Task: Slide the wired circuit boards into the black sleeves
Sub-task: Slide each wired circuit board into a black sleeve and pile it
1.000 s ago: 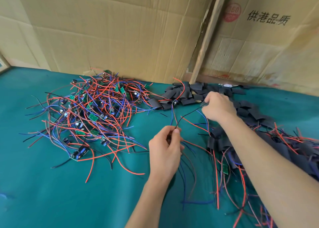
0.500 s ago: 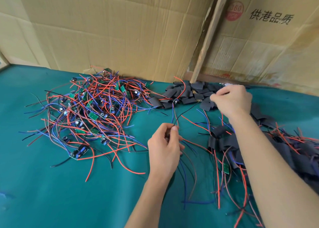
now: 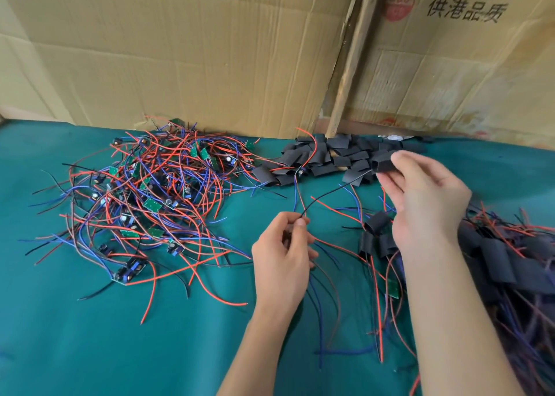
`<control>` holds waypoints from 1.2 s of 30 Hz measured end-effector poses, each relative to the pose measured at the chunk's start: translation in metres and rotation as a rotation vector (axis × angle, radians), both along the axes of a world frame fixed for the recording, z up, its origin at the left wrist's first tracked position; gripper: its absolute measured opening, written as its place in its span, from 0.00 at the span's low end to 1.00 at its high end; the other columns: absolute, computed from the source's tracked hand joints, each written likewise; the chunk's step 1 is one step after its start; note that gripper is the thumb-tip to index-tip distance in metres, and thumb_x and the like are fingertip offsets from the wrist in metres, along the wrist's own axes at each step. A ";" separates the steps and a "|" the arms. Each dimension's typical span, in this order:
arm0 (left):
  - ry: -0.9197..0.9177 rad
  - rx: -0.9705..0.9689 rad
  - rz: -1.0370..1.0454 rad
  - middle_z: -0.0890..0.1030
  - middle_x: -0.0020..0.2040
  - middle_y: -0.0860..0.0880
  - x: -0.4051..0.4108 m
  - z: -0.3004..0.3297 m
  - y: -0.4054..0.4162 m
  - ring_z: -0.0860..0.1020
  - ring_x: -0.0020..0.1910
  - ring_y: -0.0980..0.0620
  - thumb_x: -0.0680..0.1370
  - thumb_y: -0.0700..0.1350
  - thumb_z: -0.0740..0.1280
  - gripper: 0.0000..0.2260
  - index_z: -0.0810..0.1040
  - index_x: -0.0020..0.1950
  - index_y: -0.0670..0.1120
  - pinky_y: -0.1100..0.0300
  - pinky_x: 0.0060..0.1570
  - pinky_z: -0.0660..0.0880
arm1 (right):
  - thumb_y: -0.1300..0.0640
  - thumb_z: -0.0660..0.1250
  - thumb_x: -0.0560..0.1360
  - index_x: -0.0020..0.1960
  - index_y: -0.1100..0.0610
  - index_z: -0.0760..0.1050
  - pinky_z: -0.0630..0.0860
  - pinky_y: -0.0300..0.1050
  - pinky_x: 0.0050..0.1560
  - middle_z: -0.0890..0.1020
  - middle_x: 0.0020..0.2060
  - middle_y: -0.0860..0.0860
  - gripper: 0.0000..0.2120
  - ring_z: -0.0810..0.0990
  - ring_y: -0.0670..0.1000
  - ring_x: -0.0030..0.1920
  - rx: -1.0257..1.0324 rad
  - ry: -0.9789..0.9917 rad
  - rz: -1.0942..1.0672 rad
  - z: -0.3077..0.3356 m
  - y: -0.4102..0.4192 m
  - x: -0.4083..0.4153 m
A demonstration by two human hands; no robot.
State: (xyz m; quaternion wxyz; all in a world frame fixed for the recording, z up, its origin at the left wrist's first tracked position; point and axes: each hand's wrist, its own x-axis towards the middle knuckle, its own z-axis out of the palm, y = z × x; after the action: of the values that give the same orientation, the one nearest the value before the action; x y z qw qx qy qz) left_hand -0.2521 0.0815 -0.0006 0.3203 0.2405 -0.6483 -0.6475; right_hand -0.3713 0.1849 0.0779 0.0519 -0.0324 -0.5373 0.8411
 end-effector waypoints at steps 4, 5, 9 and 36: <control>0.005 0.005 0.003 0.79 0.33 0.51 0.000 0.000 0.000 0.78 0.27 0.51 0.83 0.39 0.62 0.09 0.80 0.46 0.45 0.62 0.26 0.74 | 0.69 0.74 0.73 0.45 0.60 0.84 0.84 0.46 0.48 0.86 0.39 0.55 0.05 0.85 0.55 0.44 0.063 0.055 0.035 -0.002 -0.009 0.004; 0.008 0.004 0.004 0.79 0.33 0.51 0.000 0.000 0.000 0.78 0.27 0.51 0.83 0.39 0.62 0.09 0.80 0.46 0.45 0.62 0.26 0.74 | 0.69 0.74 0.73 0.45 0.60 0.84 0.84 0.46 0.47 0.86 0.37 0.54 0.05 0.85 0.54 0.42 0.079 0.072 0.059 -0.003 -0.012 0.007; 0.023 0.011 0.012 0.80 0.33 0.50 0.001 -0.001 -0.001 0.79 0.28 0.51 0.83 0.40 0.62 0.09 0.80 0.46 0.45 0.62 0.27 0.74 | 0.69 0.75 0.73 0.45 0.60 0.84 0.84 0.46 0.46 0.86 0.36 0.53 0.05 0.84 0.54 0.41 0.077 0.109 0.069 -0.001 -0.013 0.009; 0.019 -0.128 -0.060 0.85 0.50 0.53 0.004 -0.003 -0.001 0.83 0.49 0.57 0.74 0.35 0.60 0.17 0.74 0.60 0.49 0.66 0.52 0.77 | 0.74 0.74 0.70 0.76 0.64 0.62 0.85 0.52 0.48 0.87 0.40 0.60 0.39 0.85 0.58 0.45 0.110 -0.105 0.534 -0.033 -0.038 0.021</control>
State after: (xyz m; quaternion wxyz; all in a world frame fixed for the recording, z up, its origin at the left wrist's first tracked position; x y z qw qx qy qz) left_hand -0.2479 0.0805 -0.0038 0.3216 0.1939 -0.6923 -0.6162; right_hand -0.3502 0.1472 0.0452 -0.1979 0.0695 -0.5735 0.7919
